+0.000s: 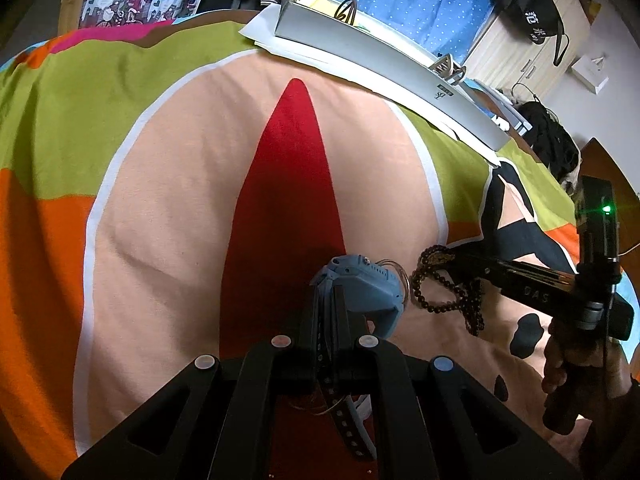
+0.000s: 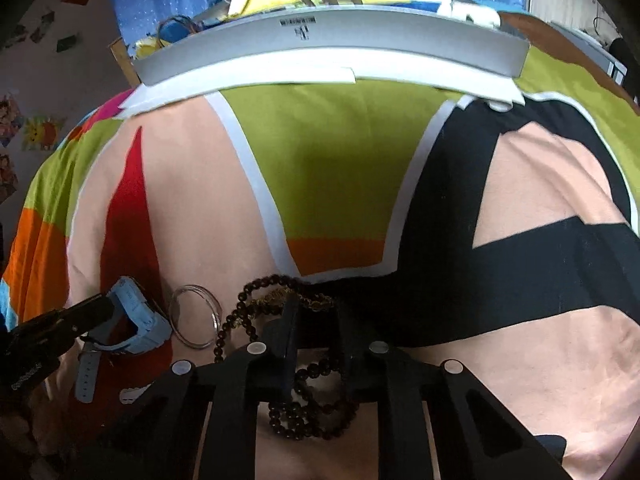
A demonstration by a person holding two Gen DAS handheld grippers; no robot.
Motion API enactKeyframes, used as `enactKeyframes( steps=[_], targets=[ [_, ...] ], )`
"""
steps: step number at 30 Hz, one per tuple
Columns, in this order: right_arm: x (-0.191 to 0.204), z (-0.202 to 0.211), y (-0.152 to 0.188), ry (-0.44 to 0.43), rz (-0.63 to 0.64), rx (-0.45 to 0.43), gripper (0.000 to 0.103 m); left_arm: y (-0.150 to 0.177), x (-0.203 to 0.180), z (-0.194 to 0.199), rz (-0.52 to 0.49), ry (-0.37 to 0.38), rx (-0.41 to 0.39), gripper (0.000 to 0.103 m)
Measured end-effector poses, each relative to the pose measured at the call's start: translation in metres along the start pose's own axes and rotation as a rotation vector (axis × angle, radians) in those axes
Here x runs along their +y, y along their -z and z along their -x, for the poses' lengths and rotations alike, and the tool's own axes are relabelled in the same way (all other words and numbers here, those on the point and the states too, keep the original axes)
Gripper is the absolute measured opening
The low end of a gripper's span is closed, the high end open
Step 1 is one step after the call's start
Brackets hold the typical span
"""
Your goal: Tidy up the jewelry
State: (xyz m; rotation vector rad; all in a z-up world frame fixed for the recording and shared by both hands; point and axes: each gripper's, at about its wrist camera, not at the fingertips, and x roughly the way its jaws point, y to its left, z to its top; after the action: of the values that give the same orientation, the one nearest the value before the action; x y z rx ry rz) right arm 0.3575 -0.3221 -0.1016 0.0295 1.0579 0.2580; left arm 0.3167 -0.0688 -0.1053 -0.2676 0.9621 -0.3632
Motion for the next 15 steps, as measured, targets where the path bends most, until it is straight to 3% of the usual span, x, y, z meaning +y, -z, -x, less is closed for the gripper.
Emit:
enactKeyframes(
  steps=[6, 15],
  targets=[
    [-0.002, 0.030, 0.001, 0.004, -0.012, -0.079, 0.016, -0.002, -0.007, 0.006, -0.016, 0.006, -0.019, 0.003],
    [-0.003, 0.086, -0.008, -0.035, -0.026, -0.314, 0.015, -0.027, -0.029, 0.028, -0.047, 0.019, -0.082, 0.003]
  ],
)
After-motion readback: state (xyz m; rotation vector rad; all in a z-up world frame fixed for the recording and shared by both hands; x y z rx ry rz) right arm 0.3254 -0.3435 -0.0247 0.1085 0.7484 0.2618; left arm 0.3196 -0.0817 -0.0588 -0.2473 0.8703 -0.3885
